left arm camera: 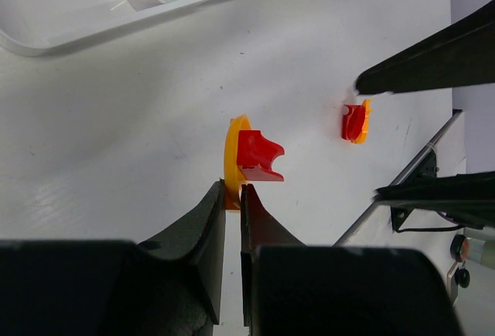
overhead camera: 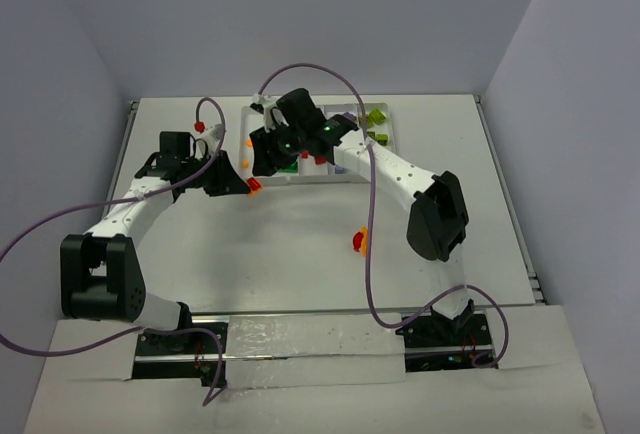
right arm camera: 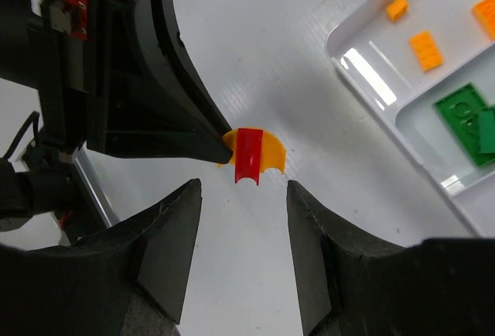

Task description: Sort the legos into containers by color

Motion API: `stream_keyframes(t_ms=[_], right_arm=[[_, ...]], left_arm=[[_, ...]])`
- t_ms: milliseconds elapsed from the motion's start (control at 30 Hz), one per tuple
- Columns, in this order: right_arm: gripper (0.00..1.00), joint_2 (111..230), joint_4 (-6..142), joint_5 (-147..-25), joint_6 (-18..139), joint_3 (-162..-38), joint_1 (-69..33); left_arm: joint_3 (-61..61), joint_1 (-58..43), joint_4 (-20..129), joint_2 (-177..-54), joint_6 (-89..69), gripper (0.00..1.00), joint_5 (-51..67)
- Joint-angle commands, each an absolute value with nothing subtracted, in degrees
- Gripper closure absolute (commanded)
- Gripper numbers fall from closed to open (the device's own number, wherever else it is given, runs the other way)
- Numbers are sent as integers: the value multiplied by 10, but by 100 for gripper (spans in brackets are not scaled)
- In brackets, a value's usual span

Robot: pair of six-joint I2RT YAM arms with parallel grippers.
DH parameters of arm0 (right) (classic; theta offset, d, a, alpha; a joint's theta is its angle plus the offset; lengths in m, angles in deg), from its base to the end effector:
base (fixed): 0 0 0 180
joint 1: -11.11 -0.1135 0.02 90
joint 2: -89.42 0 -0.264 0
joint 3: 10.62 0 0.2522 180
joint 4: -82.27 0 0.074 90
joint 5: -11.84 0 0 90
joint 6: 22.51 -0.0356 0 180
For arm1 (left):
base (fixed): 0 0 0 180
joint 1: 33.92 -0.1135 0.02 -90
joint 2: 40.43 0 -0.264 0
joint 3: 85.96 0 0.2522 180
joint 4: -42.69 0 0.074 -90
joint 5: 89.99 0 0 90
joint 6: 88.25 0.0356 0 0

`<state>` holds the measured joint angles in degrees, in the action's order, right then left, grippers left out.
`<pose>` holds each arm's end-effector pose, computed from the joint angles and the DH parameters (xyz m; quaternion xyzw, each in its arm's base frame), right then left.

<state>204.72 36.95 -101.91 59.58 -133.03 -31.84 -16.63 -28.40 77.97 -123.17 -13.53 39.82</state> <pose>0.3319 0.3286 0.3175 -0.3507 0.8125 0.3507 0.3065 0.2953 -0.0514 0.2408 0.0448 0.8868 -0.3732 0.2687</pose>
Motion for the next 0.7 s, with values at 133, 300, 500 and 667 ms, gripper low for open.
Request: stream_keyframes(t_ms=[133, 300, 500, 667], right_arm=[[44, 2062, 330, -1023, 600, -1359, -338], [44, 2074, 321, -1017, 609, -1361, -347], [44, 2085, 317, -1005, 614, -1363, -349], [44, 2091, 317, -1001, 614, -1363, -349]], left_arm=[[-142, -278, 787, -1225, -143, 100, 427], [-140, -277, 784, -1225, -142, 100, 439], [-141, -276, 780, -1223, -147, 100, 449], [-142, -274, 779, -1223, -152, 100, 463]])
